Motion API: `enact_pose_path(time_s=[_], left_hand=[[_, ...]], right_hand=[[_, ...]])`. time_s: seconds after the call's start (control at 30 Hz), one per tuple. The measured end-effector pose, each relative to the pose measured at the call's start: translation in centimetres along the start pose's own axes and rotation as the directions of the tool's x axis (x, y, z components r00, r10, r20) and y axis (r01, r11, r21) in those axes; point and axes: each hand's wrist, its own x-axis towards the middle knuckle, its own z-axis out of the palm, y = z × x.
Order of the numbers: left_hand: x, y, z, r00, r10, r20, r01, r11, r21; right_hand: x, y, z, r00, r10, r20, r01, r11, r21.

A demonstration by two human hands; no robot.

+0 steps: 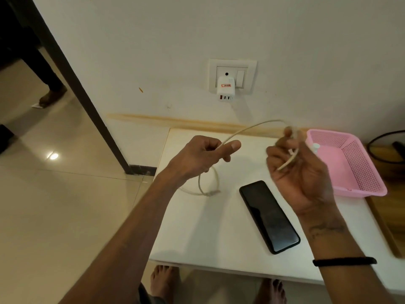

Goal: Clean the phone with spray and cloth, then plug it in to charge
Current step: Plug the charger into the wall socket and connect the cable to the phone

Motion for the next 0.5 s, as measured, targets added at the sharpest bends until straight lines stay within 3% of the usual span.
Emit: enact_pose_path(time_s=[0.13, 0.23, 0.37, 0.43, 0.5], left_hand=[[0.2, -1.1, -1.2, 0.983, -0.116, -0.144, 0.112, 0.993, -0.033], [0.0, -1.6, -1.7, 0.969, -0.148, -0.198, 0.148, 0.989, -0.013], [-1.0, 0.5, -0.1, 0.987, 0.047, -0.152, -0.055, 0.997, -0.047], [-1.7, 1.9, 1.1, 0.991, 0.134, -0.007, -0.131, 0.955, -0.268], [-2.3, 2.7, 1.8, 0.976, 0.191, 0.105, -0.120, 0.874, -0.470]], right_hand=[[-0.2, -2.4, -1.4, 0.942, -0.210, -0.263, 0.244, 0.964, 0.105], [-0.2, -2.5, -2.2, 0.881, -0.253, -0.400, 0.255, 0.966, -0.049], [0.7, 0.1, -0.7, 0.896, -0.278, -0.347, 0.140, 0.917, -0.372], [0.8, 1.8, 0.1, 0.896, -0.340, -0.287, 0.113, 0.798, -0.592], [0.8, 3.1, 0.7, 0.902, -0.376, -0.215, 0.066, 0.610, -0.790]])
